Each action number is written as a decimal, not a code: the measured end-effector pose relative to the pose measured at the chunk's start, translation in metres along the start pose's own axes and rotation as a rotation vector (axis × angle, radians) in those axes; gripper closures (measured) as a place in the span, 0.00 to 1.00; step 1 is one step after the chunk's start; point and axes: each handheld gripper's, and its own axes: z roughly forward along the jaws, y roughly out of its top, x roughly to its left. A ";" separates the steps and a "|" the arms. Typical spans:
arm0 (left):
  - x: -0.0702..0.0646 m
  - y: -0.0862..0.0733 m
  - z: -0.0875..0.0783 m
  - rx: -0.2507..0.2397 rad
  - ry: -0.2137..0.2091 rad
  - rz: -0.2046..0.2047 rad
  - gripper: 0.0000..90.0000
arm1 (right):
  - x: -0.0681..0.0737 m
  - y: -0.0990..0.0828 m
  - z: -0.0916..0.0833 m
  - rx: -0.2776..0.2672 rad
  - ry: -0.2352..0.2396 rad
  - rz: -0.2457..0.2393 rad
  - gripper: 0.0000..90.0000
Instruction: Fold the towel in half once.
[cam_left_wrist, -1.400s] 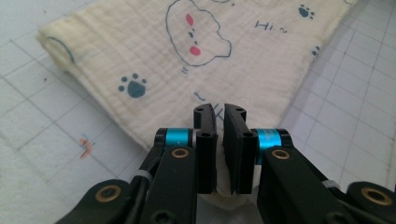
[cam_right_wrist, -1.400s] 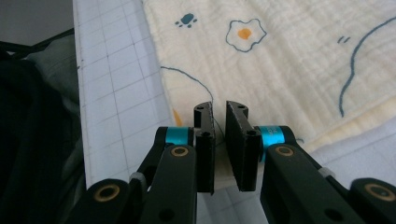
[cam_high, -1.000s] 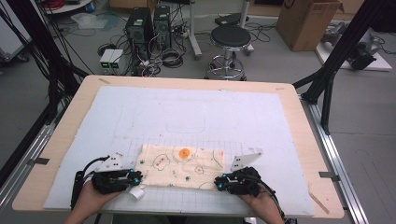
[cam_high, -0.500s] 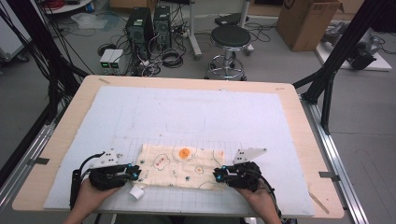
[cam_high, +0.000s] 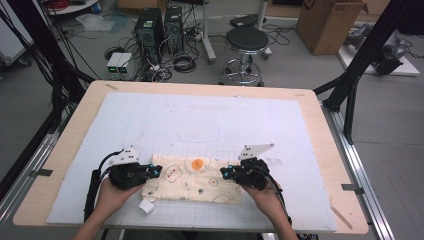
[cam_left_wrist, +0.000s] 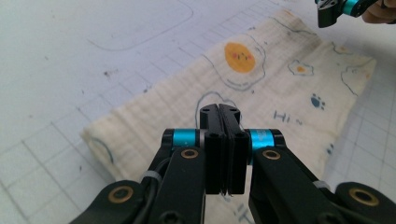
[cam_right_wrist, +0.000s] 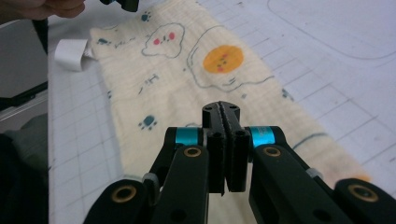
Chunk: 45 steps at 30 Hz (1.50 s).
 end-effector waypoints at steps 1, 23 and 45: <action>0.001 0.002 0.002 -0.006 -0.002 -0.005 0.99 | -0.002 0.003 0.002 -0.009 0.006 0.008 1.00; 0.011 0.031 0.081 0.135 0.038 -0.031 0.99 | -0.025 0.030 0.070 0.073 -0.029 0.066 1.00; 0.034 0.018 0.053 0.203 0.123 -0.045 0.99 | -0.039 0.011 0.048 0.123 -0.091 0.109 1.00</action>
